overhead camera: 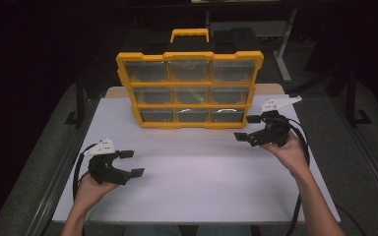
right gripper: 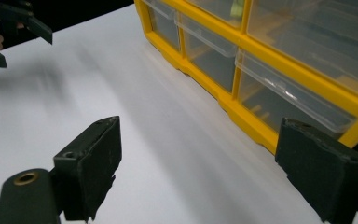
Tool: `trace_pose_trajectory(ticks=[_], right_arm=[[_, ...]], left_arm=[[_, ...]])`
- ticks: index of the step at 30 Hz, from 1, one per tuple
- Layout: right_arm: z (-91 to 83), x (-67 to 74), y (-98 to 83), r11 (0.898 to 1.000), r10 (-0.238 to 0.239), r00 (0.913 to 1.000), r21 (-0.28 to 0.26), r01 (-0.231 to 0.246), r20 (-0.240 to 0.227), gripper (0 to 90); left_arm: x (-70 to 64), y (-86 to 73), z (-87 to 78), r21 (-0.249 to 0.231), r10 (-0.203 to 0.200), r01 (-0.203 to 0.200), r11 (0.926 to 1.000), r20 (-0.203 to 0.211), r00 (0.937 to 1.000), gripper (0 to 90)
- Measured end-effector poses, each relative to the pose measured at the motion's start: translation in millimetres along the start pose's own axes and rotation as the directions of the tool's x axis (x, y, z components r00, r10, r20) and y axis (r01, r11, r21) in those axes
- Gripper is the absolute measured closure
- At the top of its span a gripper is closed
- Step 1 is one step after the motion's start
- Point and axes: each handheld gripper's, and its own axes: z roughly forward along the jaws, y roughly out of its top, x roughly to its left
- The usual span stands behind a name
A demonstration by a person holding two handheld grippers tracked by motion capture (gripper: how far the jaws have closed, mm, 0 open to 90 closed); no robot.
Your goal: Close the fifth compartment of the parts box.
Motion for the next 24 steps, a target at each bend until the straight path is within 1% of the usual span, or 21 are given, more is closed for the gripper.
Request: trace_pose_trajectory(ticks=[2,6,9,11,13,17,20,24], right_arm=[[-1.6,0.9,-3.6,1.000,0.007,1.0000,0.001,-0.007,0.005,13.6],[-5.0,1.1,-11.5,1.000,0.000,0.9999,-0.005,0.000,0.015,13.6],[-7.4,1.4,-17.6,1.000,0.019,0.9997,-0.004,-0.019,0.017,13.6],[-8.6,1.9,-22.0,1.000,0.018,0.9996,-0.007,-0.018,0.022,13.6],[-9.2,2.4,-26.5,1.000,0.028,0.9992,-0.001,-0.028,0.028,13.6],[-9.4,2.0,-37.4,0.999,0.036,0.9985,0.013,-0.037,0.040,13.6],[-9.3,1.3,-43.5,0.998,0.054,0.9975,0.010,-0.055,0.045,13.6],[-9.7,0.2,-50.0,0.998,0.051,0.9973,0.019,-0.052,0.053,13.6]], left_arm=[[-0.1,0.0,-0.2,-0.002,-0.001,0.001,1.0000,0.000,1.0000,15.8],[0.4,-0.4,-0.2,-0.003,-0.002,0.002,1.0000,-0.001,1.0000,15.9],[1.0,-0.6,-0.1,-0.003,-0.003,0.003,1.0000,-0.001,1.0000,15.9],[1.7,-1.0,-0.1,-0.003,-0.008,0.008,1.0000,0.000,1.0000,15.9],[2.9,-1.7,-0.1,-0.001,-0.005,0.005,1.0000,0.000,1.0000,15.9],[4.2,-3.9,1.3,-0.003,-0.011,0.011,0.9999,-0.001,0.9999,16.0],[5.2,-4.7,2.4,0.003,-0.012,0.012,0.9999,-0.002,0.9999,16.0],[6.5,-5.0,2.4,0.007,-0.008,0.008,0.9999,-0.005,1.0000,16.0]])
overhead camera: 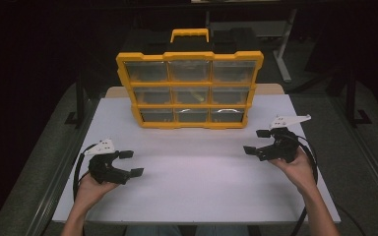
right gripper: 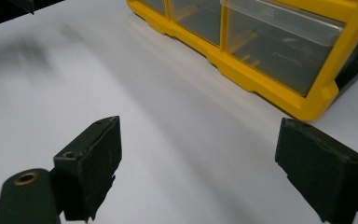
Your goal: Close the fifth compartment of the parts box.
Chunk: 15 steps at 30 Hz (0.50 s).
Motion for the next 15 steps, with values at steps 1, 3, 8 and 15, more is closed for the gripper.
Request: trace_pose_trajectory(ticks=[1,3,8,15], right_arm=[[-0.8,-0.2,-1.7,1.000,0.006,1.0000,-0.003,-0.006,0.003,13.6],[-3.0,-1.3,-6.1,1.000,0.011,0.9999,-0.008,-0.011,0.006,13.6],[-7.3,-3.2,-16.7,0.999,0.033,0.9992,0.001,-0.033,0.022,13.6],[-8.9,-4.9,-32.5,0.999,0.038,0.9986,-0.004,-0.038,0.035,13.6]], left_arm=[[0.0,-0.3,0.5,-0.002,-0.004,0.004,1.0000,-0.001,1.0000,16.1],[0.0,-1.4,2.1,0.002,-0.010,0.010,0.9999,-0.002,0.9999,16.1],[1.4,-3.4,2.7,0.006,-0.006,0.006,1.0000,-0.008,1.0000,16.1],[0.2,-5.4,5.6,0.009,-0.012,0.012,0.9999,-0.010,0.9999,16.3]])
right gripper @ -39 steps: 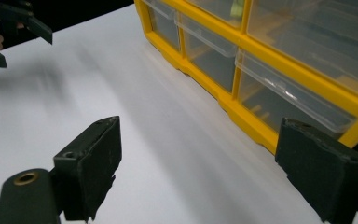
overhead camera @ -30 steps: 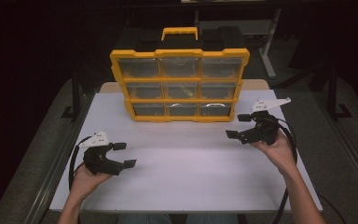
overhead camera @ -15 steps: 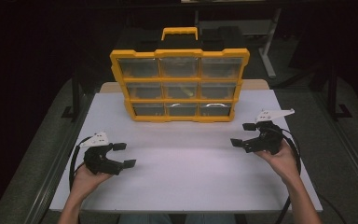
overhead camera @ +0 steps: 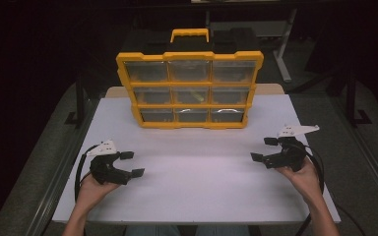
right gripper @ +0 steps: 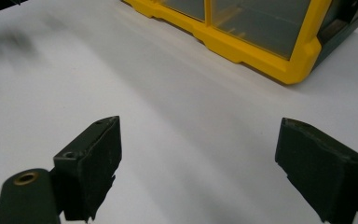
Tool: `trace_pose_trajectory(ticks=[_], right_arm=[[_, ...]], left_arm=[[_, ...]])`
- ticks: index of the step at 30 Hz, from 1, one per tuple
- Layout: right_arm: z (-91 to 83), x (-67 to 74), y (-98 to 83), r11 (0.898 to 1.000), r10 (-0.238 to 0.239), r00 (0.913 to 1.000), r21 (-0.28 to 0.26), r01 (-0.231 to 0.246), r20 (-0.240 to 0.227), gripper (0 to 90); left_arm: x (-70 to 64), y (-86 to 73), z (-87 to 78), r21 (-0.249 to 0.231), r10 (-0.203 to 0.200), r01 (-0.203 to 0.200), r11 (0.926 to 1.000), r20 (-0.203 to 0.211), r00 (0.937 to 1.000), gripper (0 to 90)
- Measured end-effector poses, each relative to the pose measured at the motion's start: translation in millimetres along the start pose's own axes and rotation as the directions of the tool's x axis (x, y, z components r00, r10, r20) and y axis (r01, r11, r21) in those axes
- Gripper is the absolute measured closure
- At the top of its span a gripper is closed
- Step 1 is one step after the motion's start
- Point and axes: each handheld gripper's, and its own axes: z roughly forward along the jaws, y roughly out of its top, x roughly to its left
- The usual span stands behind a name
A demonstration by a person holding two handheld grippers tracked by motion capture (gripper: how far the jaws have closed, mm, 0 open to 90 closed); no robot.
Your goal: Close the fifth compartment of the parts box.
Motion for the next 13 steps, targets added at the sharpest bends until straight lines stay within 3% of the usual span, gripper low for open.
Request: trace_pose_trajectory(ticks=[13], right_arm=[[-2.5,1.5,-11.8,1.000,0.023,0.9997,-0.014,-0.023,-0.002,13.6]], left_arm=[[-1.0,-8.0,4.1,0.020,0.002,-0.002,0.9998,-0.009,1.0000,16.3]])
